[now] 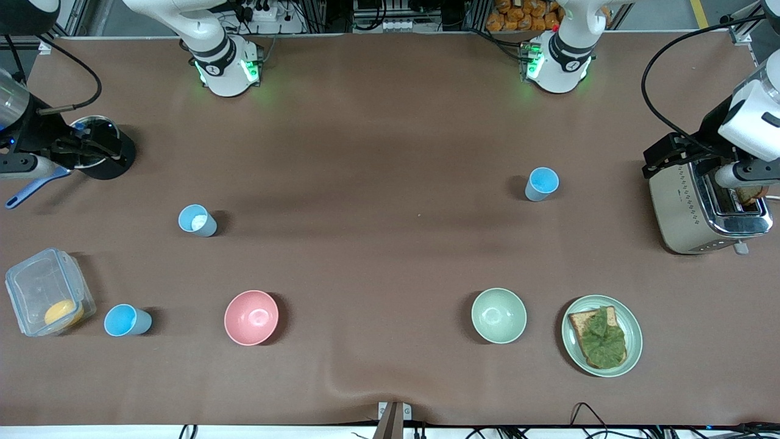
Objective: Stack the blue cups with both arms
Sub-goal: 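Reach the right gripper toward the light-blue cup near the saucepan, then close the right gripper around the blue cup and lift it, then carry the blue cup with the right gripper to the table middle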
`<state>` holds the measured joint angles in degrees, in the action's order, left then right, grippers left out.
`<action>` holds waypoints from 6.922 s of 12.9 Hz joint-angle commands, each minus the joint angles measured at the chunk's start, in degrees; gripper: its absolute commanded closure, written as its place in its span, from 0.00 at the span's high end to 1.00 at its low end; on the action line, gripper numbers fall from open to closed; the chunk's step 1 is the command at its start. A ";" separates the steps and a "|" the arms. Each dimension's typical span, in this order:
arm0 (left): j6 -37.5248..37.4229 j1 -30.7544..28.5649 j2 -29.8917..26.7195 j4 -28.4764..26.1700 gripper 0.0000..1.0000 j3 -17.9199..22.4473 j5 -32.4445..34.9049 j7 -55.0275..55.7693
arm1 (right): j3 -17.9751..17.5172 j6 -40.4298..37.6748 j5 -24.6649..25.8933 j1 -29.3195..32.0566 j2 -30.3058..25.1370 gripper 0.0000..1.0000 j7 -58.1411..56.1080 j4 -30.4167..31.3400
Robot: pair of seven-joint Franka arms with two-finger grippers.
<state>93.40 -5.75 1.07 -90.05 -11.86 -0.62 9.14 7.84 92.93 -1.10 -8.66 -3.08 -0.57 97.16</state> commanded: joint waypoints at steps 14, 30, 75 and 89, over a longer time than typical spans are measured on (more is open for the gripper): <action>-0.76 -0.41 -0.45 0.23 1.00 0.08 0.71 -0.35 | 0.25 -1.88 0.93 0.92 -0.44 1.00 0.92 0.48; -0.76 0.03 -0.19 0.40 1.00 -0.18 0.79 0.79 | 0.16 23.32 0.49 6.47 11.15 1.00 -4.53 18.66; -0.85 -0.41 1.57 -0.47 1.00 -0.36 1.06 1.05 | -3.09 26.69 -12.34 -24.01 23.82 0.00 29.79 8.23; -4.10 -0.67 0.60 -0.04 1.00 0.17 0.97 0.96 | -3.09 38.20 -16.56 -40.38 39.38 0.00 45.92 -0.57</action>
<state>90.28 -6.19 2.33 -90.35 -11.54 -0.62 9.37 4.05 130.43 -15.76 -48.01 34.33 44.61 98.23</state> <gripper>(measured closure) 0.000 0.965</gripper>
